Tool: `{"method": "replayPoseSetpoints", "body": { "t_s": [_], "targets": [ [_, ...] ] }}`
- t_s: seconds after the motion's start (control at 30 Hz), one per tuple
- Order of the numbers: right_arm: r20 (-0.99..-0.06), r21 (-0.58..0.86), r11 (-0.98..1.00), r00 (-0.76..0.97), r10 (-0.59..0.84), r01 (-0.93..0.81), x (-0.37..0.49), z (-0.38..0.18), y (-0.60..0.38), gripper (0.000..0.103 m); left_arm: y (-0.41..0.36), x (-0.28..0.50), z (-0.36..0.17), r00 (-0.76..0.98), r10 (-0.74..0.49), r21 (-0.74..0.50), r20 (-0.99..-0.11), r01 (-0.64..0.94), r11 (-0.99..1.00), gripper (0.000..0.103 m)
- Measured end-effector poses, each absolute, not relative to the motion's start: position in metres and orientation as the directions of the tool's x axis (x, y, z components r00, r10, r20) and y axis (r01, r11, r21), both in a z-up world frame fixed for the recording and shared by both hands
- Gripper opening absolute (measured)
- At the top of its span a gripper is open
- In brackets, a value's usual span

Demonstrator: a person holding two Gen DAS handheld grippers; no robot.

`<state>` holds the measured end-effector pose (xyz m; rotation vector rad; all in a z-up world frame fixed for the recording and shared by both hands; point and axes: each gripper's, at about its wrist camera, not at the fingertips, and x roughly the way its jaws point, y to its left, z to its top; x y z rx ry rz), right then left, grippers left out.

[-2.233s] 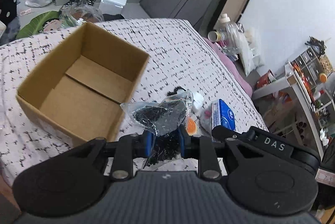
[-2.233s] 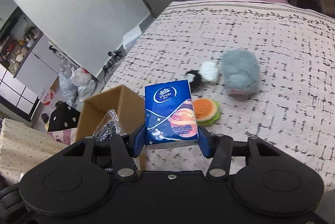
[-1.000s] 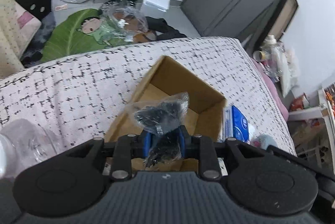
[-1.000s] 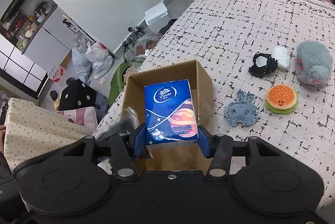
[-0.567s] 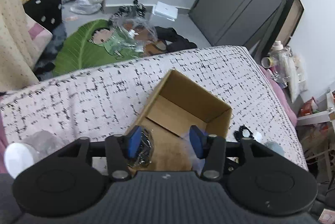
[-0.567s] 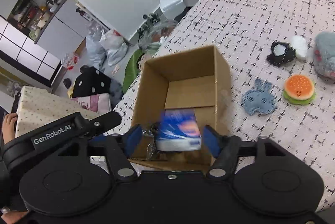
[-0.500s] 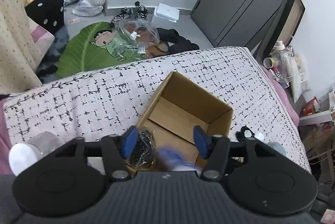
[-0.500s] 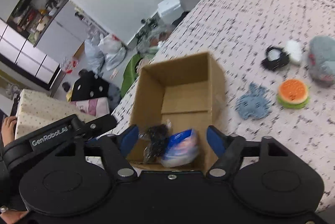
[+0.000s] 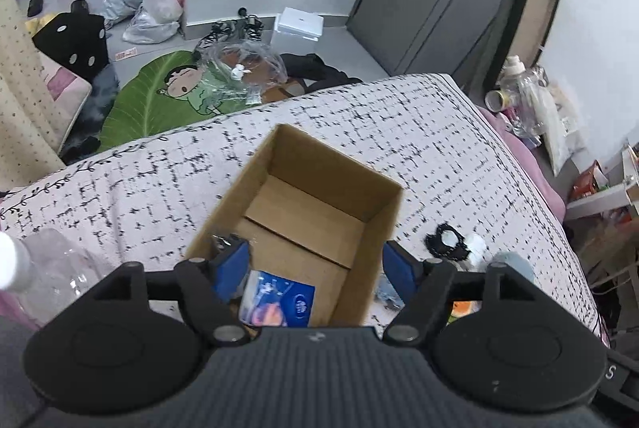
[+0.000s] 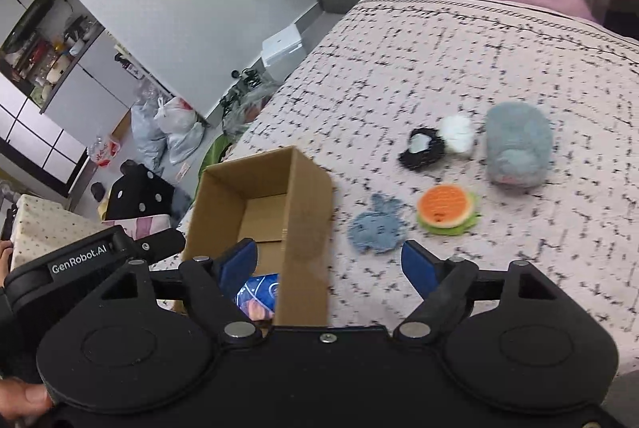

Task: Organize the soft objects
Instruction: 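Grasp the denim rabbit patch with the left gripper while the right grasps the burger plush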

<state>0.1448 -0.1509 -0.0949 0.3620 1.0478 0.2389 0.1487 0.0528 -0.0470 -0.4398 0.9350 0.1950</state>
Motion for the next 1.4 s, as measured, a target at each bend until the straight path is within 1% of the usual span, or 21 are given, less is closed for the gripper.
{"method": "replayPoseSetpoints", "body": {
  "t_s": [0.47,0.67,0.8,0.9,0.97,1.07,1.13,1.3,1.4],
  "targets": [
    [-0.799,0.427,0.902,0.49,0.347,0.058,0.139,-0.121,-0.215,0.078,-0.007,0.16,-0.052,0.572,-0.052,-0.247,-0.819,-0.27,0.931,0.073],
    [-0.77,0.475,0.878,0.505,0.389,0.049,0.143,-0.142,-0.233,0.073,-0.034,0.17,-0.059,0.563,-0.048,-0.217,-0.825,-0.236,0.947,0.072],
    [-0.753,0.503,0.864,0.512,0.414,0.041,0.145,-0.155,-0.242,0.072,-0.048,0.18,-0.064,0.557,-0.062,-0.217,-0.828,-0.217,0.952,0.072],
    [-0.733,0.542,0.839,0.518,0.44,0.053,0.148,-0.167,-0.249,0.069,-0.06,0.188,-0.075,0.544,-0.062,-0.209,-0.837,-0.212,0.955,0.068],
    [-0.719,0.574,0.816,0.516,0.465,0.065,0.152,-0.177,-0.252,0.064,-0.066,0.193,-0.083,0.539,-0.068,-0.214,-0.84,-0.212,0.954,0.06],
    [-0.718,0.575,0.815,0.522,0.46,0.072,0.16,-0.188,-0.253,0.059,-0.071,0.205,-0.096,0.525,-0.08,-0.222,-0.847,-0.212,0.952,0.048],
    [-0.714,0.585,0.807,0.523,0.466,0.08,0.166,-0.194,-0.255,0.057,-0.074,0.214,-0.105,0.503,-0.078,-0.222,-0.861,-0.231,0.947,0.045],
    [-0.695,0.613,0.785,0.532,0.483,0.088,0.178,-0.209,-0.262,0.057,-0.091,0.229,-0.127,0.456,-0.056,-0.183,-0.888,-0.239,0.954,0.045],
    [-0.706,0.625,0.772,0.508,0.494,0.117,0.186,-0.225,-0.264,0.056,-0.094,0.236,-0.142,0.428,-0.046,-0.168,-0.902,-0.252,0.953,0.045]
  ]
}}
